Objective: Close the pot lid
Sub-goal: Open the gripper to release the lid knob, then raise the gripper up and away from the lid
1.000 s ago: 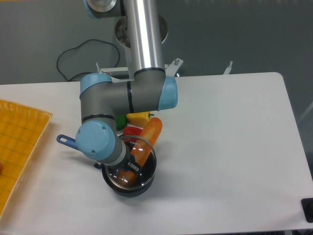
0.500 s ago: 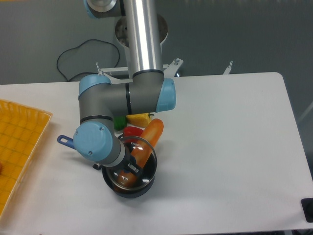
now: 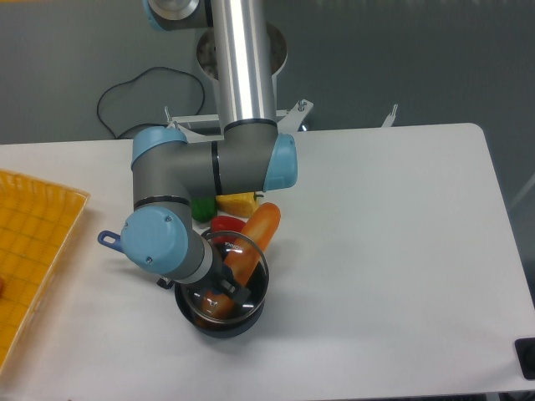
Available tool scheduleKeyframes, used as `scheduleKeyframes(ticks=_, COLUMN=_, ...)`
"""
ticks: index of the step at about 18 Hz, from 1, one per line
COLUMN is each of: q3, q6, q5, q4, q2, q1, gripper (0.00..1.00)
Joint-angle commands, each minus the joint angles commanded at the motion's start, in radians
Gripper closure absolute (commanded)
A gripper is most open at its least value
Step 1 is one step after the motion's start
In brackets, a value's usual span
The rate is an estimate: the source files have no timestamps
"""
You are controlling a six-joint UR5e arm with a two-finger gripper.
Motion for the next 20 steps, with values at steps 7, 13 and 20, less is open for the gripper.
scheduleKeyframes(ticks=7, q3=-0.057, q6=-0.002, q5=-0.011, q4=0.0, q2=0.161, q1=0.008, gripper=0.0)
scheduleKeyframes(ticks=13, q3=-0.136, q6=0.06, q5=0.002, q4=0.035, q2=0.244, q1=0.066, gripper=0.0)
scheduleKeyframes(ticks=20, q3=-0.186, q6=0.152, q5=-0.009, q4=0.126, q2=0.276, q1=0.207, gripper=0.0)
